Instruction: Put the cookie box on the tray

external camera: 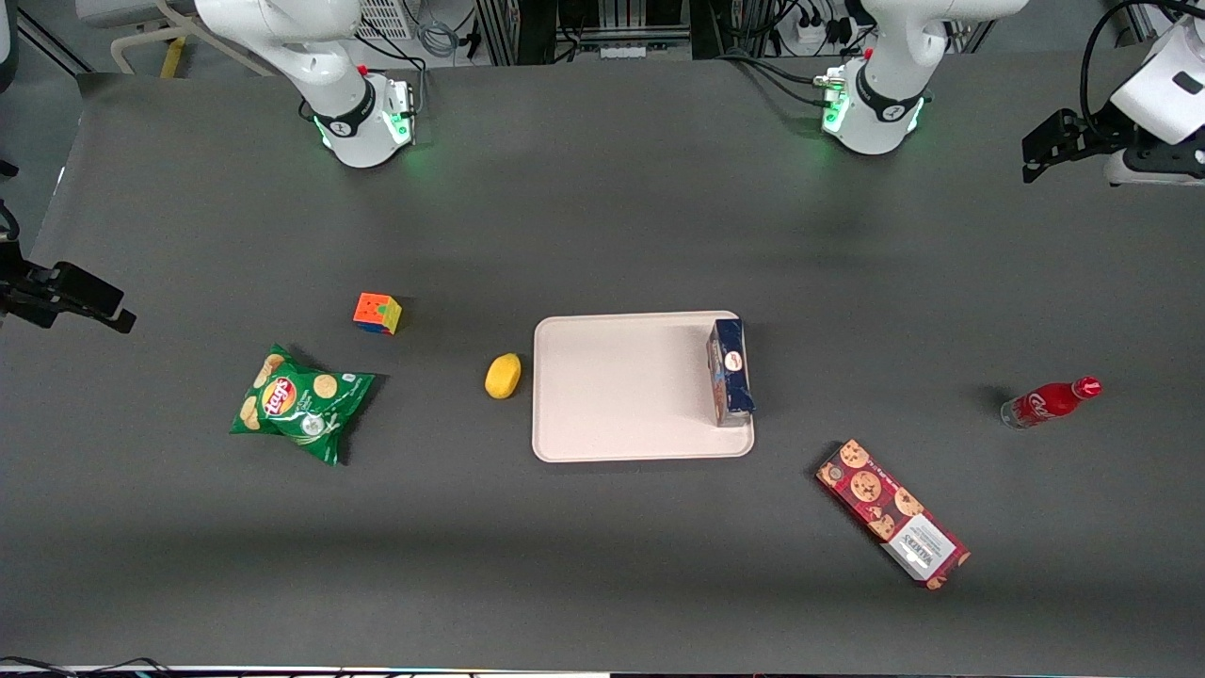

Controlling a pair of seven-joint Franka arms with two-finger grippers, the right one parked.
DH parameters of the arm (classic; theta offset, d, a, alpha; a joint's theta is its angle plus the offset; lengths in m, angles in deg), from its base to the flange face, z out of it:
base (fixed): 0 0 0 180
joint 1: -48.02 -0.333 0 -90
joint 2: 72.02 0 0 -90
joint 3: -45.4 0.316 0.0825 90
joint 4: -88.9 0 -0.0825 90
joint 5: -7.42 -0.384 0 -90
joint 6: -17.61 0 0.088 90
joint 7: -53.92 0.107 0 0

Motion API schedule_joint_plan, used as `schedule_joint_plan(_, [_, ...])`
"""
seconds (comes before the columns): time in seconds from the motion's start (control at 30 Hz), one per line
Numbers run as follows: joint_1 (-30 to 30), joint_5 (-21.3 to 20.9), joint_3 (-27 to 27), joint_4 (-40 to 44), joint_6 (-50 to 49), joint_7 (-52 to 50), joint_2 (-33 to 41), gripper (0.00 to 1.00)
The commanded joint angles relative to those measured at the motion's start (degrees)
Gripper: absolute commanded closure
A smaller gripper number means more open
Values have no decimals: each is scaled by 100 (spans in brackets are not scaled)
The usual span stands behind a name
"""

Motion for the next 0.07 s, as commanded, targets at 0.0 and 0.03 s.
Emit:
schedule_joint_plan(0.0, [64,45,32,143,-33,70,-72,0])
schedule_joint_plan(0.03, [72,45,32,152,-15,70,-116,0])
